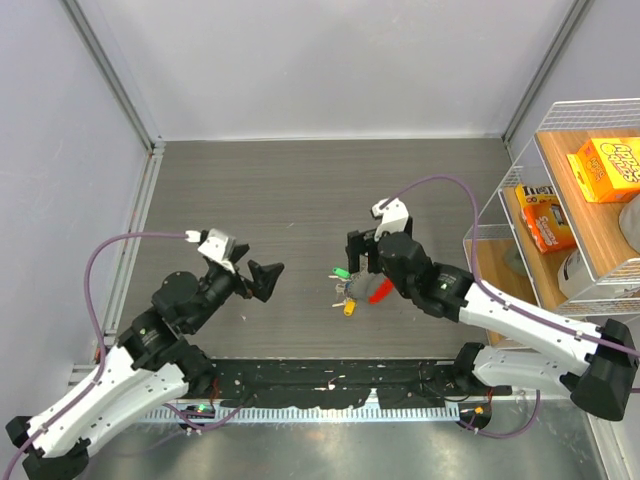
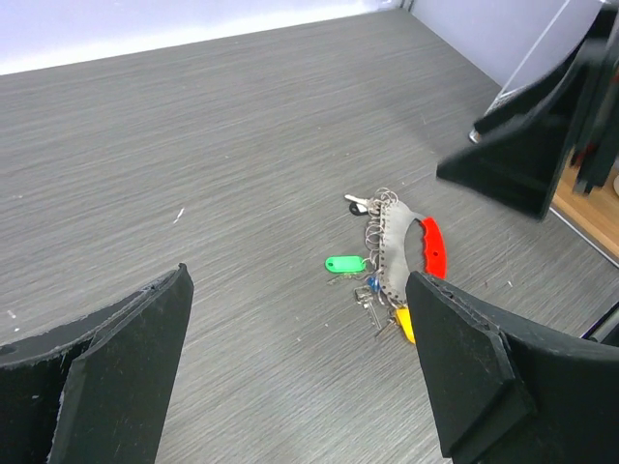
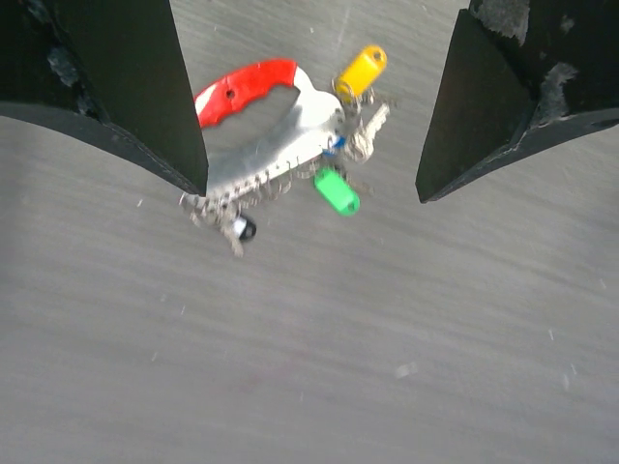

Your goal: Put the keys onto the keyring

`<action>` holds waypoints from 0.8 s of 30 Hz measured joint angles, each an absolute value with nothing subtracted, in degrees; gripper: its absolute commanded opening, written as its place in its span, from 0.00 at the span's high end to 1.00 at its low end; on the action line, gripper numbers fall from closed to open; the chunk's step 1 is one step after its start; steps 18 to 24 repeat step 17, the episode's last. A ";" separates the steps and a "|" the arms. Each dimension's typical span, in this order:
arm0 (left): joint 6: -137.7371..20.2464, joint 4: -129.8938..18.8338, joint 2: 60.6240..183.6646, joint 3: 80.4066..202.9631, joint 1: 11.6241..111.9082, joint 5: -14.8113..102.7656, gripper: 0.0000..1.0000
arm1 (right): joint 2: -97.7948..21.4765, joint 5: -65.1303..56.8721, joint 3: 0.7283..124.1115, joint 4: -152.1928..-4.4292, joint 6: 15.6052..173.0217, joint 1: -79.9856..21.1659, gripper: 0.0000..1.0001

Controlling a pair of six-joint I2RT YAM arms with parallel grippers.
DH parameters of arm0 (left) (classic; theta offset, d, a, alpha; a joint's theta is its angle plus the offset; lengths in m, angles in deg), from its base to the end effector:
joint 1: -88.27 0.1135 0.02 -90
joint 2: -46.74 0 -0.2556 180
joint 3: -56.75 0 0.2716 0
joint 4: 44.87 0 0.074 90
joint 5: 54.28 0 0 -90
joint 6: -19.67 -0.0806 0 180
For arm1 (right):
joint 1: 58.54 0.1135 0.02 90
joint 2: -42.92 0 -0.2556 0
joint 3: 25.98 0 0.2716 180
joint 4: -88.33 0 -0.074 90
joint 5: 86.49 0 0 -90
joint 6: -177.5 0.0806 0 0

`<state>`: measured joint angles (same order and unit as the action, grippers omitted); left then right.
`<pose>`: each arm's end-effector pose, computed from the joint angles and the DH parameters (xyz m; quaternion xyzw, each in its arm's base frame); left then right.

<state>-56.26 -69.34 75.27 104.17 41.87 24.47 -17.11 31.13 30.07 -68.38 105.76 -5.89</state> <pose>0.1526 -0.1374 0.3086 0.1420 0.7263 -0.2740 0.6142 0.2072 0.2099 0.2494 -0.1264 0.8289 0.1272 0.5299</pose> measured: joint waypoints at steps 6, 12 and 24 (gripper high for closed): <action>-56.46 -73.97 68.21 103.30 41.87 23.05 0.00 | -16.87 42.56 39.34 -67.27 102.90 -1.48 0.05; -57.11 -75.83 65.31 102.68 41.87 22.44 0.00 | -15.14 48.53 41.15 -66.33 99.23 3.09 0.04; -57.31 -76.40 65.35 102.68 41.87 22.24 0.00 | -13.09 50.82 42.82 -66.61 95.12 6.48 0.04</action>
